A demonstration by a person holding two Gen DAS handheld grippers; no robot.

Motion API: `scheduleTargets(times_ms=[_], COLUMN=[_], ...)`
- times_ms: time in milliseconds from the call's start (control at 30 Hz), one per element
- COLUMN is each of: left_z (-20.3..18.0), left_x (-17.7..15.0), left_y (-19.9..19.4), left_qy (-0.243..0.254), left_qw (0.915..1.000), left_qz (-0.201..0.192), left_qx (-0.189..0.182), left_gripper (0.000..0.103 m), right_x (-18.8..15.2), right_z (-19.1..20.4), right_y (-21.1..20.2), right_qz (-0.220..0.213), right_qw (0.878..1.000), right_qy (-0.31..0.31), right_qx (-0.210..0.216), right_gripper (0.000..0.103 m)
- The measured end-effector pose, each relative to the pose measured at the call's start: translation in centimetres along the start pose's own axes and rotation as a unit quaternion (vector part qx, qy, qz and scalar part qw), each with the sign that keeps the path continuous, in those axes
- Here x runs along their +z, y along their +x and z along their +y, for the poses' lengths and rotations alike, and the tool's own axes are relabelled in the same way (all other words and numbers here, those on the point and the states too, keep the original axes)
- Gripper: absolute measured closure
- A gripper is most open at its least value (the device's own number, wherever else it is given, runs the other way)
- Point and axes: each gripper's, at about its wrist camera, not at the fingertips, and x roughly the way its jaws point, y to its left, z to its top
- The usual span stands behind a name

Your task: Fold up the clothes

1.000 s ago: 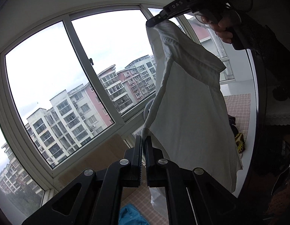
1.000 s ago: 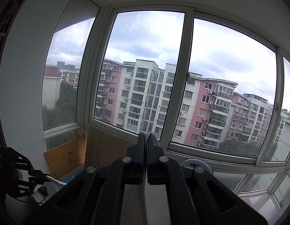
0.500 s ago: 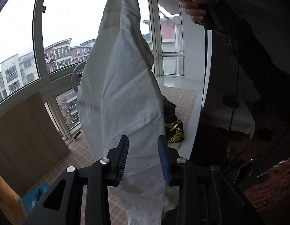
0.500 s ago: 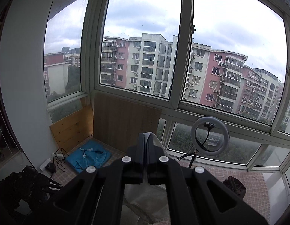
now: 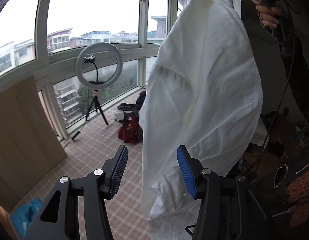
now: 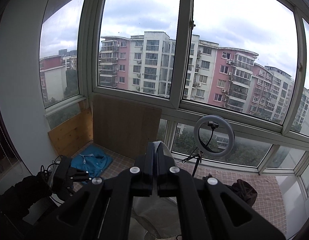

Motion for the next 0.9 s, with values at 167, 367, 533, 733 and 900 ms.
scheduleTargets(times_ms=[167,367,533,733,900], left_z=[0.8,2.2,3.5,1.0,-5.3], left_x=[-1.1,-0.8,1.3,1.4,-3.8], left_y=[3.0,2.9,-1.0,-6.5,-4.5], left_qy=[-0.017,-0.064,-0.048,0.008,0.035], left_qw=[0.9985,0.9965,0.9862,0.9615,0.948], left_qz=[0.032,0.037,0.013,0.008,0.038], left_qx=[-0.041,0.039,0.158,0.275,0.314], left_gripper=[0.059,0.103,0.103,0.103,0.103], right_x=[-0.2,-0.8,-1.7,-2.6,-3.0], right_z=[-0.3,-1.1,-3.3,-6.1,-7.8], right_y=[0.1,1.1,3.1,6.2,9.0], right_qz=[0.004,0.017,0.034,0.055,0.072], right_qw=[1.0,1.0,0.999,0.997,0.994], right_qy=[-0.001,-0.001,0.022,0.05,0.066], right_qx=[0.004,0.003,0.012,0.025,0.051], right_gripper=[0.101,0.101,0.101,0.101,0.101])
